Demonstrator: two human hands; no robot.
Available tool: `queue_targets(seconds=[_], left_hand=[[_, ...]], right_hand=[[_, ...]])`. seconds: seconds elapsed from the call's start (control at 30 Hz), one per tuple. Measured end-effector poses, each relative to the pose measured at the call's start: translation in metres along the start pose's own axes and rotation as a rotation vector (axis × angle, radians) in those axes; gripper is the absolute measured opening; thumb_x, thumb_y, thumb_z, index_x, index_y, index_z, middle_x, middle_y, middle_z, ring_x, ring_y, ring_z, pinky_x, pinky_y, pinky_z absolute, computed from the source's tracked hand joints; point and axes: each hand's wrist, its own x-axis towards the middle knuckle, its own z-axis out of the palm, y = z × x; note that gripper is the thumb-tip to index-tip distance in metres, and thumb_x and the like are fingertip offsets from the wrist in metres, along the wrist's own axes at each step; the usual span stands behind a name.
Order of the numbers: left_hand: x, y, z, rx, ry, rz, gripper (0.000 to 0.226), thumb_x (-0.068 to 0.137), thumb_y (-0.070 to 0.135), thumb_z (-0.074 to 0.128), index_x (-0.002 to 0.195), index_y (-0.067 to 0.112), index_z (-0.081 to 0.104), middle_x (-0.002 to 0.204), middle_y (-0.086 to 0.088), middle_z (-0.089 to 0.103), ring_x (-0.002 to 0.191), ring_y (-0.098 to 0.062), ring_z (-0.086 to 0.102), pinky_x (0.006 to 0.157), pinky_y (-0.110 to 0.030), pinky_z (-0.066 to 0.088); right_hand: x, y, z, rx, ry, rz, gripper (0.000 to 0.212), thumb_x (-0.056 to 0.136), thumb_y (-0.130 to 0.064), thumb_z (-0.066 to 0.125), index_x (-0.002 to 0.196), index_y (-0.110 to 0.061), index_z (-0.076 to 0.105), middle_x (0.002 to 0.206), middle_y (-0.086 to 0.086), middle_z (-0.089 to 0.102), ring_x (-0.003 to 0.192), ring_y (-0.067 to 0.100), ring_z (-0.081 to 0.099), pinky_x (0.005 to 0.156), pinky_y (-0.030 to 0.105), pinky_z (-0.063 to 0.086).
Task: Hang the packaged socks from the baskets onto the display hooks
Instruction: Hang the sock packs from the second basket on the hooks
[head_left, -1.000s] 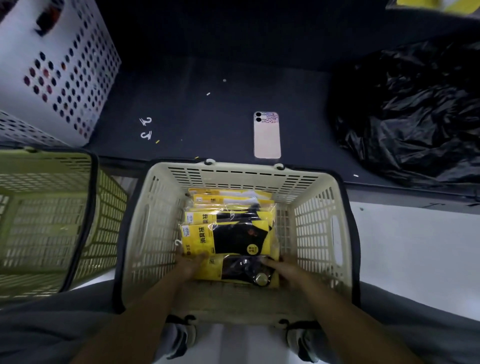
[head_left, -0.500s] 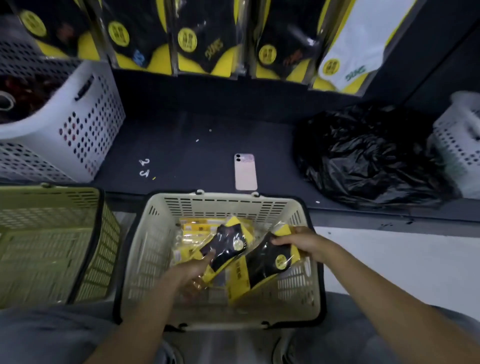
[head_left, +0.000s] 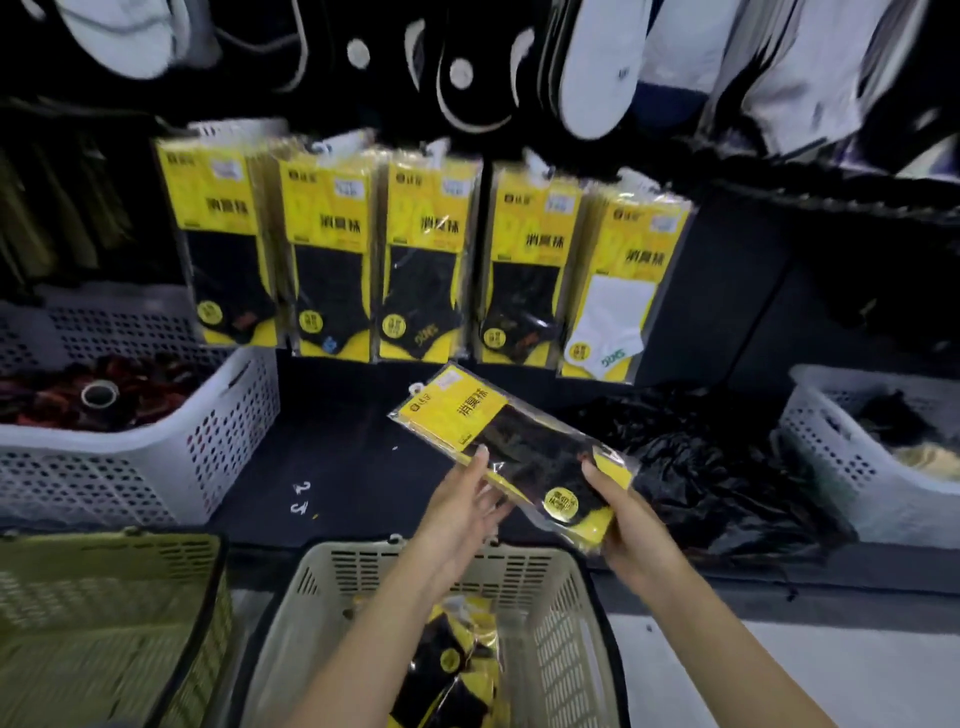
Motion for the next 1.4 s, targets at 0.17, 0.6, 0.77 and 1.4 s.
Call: queue_targets(seconds=[0.17,0.6,0.77,1.4], left_hand=[[0.003,0.024,0.014,0.135,0.101,0.222,0.012,0.087,0.022,0.065,0.097,0.017,0.061,0.092,-0.001,0.074,0.080,-0.013,0.072,0.062,-0.023,0.056],[0.017,0.078,0.062,0.504,0.061,0.506,0.027,0.067,0.020,0.084,0.090,0.019,0.070,0.082,0.008,0.076,0.078,-0.006,0.071,0.058,-0.012,0.051],[0.022,0.078,0.084,0.595,-0.066,0.540,0.034,0.067,0.038,0.079,0.097,0.029,0.066,0.090,0.018,0.073,0.084,0.002,0.068,0.065,-0.008,0.050],[0.059,0.125,0.079,0.520,0.131,0.670,0.035,0.081,0.050,0.053,0.093,0.021,0.068,0.073,0.014,0.073,0.068,0.001,0.069,0.050,-0.008,0.047]], right_hand=[[-0.003,-0.019,0.010,-0.166,0.032,-0.208,0.070,0.071,-0.026,0.080,0.132,-0.017,0.046,0.120,0.004,0.065,0.107,0.022,0.066,0.080,0.028,0.055],[0.009,-0.109,0.039,-0.512,-0.029,-0.622,0.022,0.081,-0.030,0.073,0.100,-0.020,0.068,0.096,-0.002,0.071,0.088,0.002,0.067,0.075,0.011,0.050],[0.016,-0.118,0.041,-0.313,-0.019,-0.638,0.026,0.081,-0.030,0.072,0.099,-0.012,0.067,0.100,0.006,0.073,0.099,0.020,0.068,0.087,0.028,0.055],[0.109,-0.192,0.007,-0.264,0.173,-0.726,0.007,0.092,-0.017,0.062,0.091,-0.023,0.065,0.093,-0.011,0.072,0.089,0.003,0.067,0.081,0.020,0.050]])
